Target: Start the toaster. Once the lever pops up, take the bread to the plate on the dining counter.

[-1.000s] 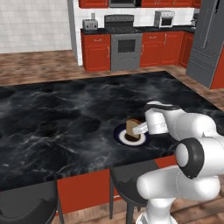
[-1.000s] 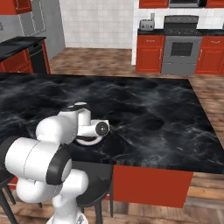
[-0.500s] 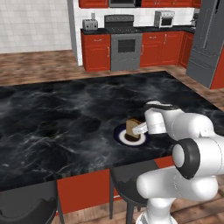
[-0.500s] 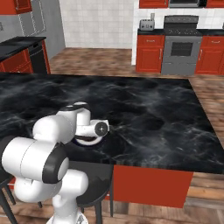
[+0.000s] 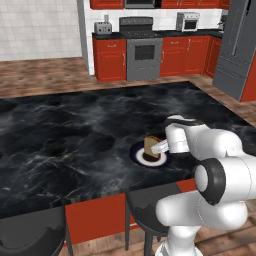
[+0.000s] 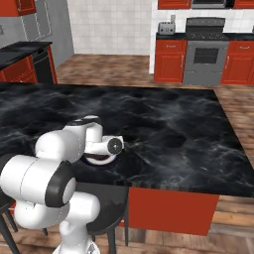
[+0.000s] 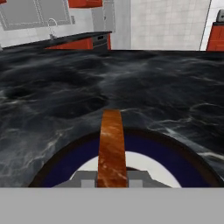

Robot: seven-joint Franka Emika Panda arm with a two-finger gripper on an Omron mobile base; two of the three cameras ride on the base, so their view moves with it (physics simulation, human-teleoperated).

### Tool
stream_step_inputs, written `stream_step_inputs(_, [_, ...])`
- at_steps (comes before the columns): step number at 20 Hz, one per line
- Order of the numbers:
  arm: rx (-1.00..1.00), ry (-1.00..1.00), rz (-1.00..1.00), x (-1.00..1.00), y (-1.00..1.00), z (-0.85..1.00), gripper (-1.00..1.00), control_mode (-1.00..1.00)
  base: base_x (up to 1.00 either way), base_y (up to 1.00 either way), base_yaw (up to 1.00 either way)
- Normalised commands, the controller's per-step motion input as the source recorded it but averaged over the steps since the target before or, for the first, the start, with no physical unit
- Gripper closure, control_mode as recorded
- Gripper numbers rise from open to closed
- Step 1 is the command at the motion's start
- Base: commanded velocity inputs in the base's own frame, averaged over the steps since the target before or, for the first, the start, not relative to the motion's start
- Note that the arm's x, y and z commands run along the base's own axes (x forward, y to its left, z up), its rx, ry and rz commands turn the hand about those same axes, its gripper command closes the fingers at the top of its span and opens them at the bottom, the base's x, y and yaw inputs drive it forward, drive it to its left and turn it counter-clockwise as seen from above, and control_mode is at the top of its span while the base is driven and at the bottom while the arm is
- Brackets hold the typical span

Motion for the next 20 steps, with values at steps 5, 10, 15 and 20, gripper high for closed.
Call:
stream_step_inputs(5, [0.0,0.0,0.0,0.0,0.0,0.0,-1.0,-1.0,0.0,0.0,0.0])
stream_step_inputs(10, [0.0,0.0,0.0,0.0,0.0,0.0,-1.0,-1.0,0.0,0.0,0.0])
stream_step_inputs(15, [0.0,0.0,0.0,0.0,0.0,0.0,-1.0,-1.0,0.0,0.0,0.0])
stream_step_inputs(20, [0.0,0.0,0.0,-0.01,0.0,0.0,-1.0,-1.0,0.0,0.0,0.0])
